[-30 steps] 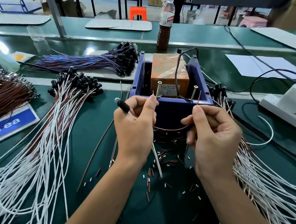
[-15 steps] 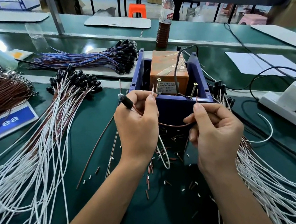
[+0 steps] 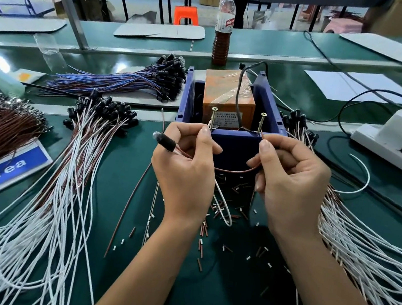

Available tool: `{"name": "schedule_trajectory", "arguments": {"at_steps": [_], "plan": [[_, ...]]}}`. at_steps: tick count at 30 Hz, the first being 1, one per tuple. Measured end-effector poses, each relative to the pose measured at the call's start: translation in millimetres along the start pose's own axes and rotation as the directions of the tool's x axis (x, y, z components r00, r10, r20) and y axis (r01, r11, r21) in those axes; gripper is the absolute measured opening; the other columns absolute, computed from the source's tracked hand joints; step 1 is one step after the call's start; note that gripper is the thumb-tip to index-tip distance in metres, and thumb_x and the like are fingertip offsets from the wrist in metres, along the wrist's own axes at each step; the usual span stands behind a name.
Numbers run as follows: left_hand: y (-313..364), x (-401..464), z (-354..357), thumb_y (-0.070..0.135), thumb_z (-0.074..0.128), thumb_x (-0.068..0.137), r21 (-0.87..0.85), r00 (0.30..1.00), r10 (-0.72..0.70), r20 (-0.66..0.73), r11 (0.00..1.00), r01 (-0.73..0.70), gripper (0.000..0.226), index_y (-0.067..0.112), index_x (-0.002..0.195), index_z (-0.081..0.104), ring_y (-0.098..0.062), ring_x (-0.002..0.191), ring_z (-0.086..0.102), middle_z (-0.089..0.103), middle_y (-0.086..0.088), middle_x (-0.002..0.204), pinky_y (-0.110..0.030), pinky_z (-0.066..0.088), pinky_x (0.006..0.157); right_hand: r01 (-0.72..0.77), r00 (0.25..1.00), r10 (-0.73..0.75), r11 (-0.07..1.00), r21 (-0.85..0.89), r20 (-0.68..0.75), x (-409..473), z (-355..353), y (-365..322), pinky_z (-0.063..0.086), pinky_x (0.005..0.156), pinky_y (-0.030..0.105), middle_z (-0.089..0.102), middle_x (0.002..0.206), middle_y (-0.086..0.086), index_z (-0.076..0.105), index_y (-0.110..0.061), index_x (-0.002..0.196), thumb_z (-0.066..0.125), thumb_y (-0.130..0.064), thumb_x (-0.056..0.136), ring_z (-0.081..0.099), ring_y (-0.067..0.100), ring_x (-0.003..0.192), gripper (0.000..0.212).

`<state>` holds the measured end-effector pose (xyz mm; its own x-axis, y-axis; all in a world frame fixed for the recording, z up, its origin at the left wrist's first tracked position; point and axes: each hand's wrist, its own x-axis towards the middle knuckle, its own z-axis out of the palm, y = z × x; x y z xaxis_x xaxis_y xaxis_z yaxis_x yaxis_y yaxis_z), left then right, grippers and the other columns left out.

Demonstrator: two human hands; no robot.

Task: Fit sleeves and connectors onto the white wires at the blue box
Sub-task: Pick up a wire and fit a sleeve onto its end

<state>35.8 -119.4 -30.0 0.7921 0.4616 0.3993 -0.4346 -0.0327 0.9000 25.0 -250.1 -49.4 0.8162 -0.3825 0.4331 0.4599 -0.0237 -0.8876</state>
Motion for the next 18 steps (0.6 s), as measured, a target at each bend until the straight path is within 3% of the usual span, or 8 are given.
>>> {"name": "schedule_trajectory", "arguments": {"at_steps": [18], "plan": [[-1.8, -0.6, -2.3, 0.006, 0.063, 0.099, -0.057, 1.0, -0.007, 0.014, 0.998, 0.008, 0.008, 0.002, 0.092, 0.066, -0.012, 0.06, 0.065, 0.07, 0.0, 0.064, -0.03, 0.049, 0.064, 0.011, 1.0, -0.011, 1.0, -0.02, -0.016, -1.4, 0.8, -1.6, 0.045, 0.044, 0.023, 0.075, 0.073, 0.007, 0.077, -0.017, 0.104, 0.066, -0.013, 0.102, 0.054, 0.018, 0.041, 0.012]]}}
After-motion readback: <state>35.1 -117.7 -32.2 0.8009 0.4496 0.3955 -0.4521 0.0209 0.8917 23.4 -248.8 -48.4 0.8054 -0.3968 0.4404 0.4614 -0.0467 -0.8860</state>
